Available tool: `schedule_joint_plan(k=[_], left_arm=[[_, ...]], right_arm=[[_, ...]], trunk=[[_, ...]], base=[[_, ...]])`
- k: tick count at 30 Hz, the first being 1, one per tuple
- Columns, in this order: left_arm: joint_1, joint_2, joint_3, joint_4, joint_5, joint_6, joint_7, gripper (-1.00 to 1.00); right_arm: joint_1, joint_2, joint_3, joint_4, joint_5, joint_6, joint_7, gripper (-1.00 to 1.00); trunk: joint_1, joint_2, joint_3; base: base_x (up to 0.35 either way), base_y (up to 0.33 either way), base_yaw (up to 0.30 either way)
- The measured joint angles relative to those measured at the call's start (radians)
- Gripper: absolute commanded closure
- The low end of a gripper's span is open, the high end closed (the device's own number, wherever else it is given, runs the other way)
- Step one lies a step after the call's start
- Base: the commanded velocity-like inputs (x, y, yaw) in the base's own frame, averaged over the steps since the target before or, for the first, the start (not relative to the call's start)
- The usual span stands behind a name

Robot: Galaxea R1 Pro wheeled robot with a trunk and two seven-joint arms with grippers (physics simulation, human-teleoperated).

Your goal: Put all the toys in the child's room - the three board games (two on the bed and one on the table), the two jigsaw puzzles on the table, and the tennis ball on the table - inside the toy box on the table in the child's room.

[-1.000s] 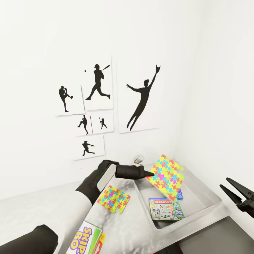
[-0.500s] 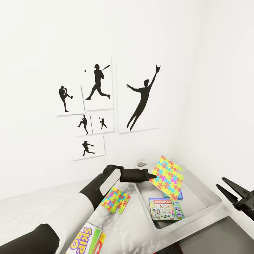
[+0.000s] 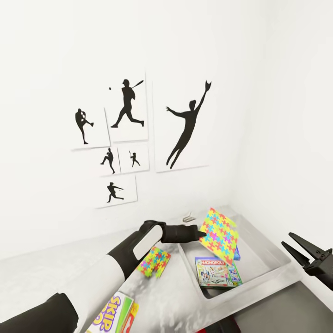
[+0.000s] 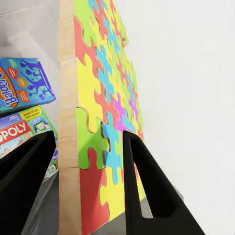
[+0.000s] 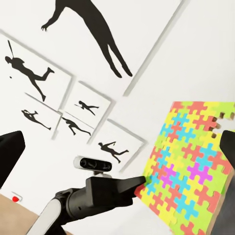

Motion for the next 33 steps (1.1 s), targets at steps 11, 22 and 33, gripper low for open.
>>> schedule_joint_plan(k=[11, 22, 33], left_arm=[[0.0, 0.0, -0.033, 0.001, 0.013, -0.014, 0.008, 1.0], [0.0, 0.0, -0.037, 0.0, 0.015, -0.027, 0.009, 1.0], [0.0, 0.0, -0.037, 0.0, 0.015, -0.031, 0.009, 1.0]], right_arm=[[0.0, 0.0, 0.011, 0.0, 0.005, -0.001, 0.0, -1.0], [0.0, 0.0, 0.018, 0.001, 0.007, -0.002, 0.0, -1.0], [0.0, 0.0, 0.018, 0.001, 0.007, -0.002, 0.0, -1.0]], trunk=[[0.0, 0.0, -0.018], [0.0, 0.0, -0.036], [0.0, 0.0, -0.054]], base=[[0.0, 0.0, 0.0], [0.0, 0.0, 0.0], [0.0, 0.0, 0.0]])
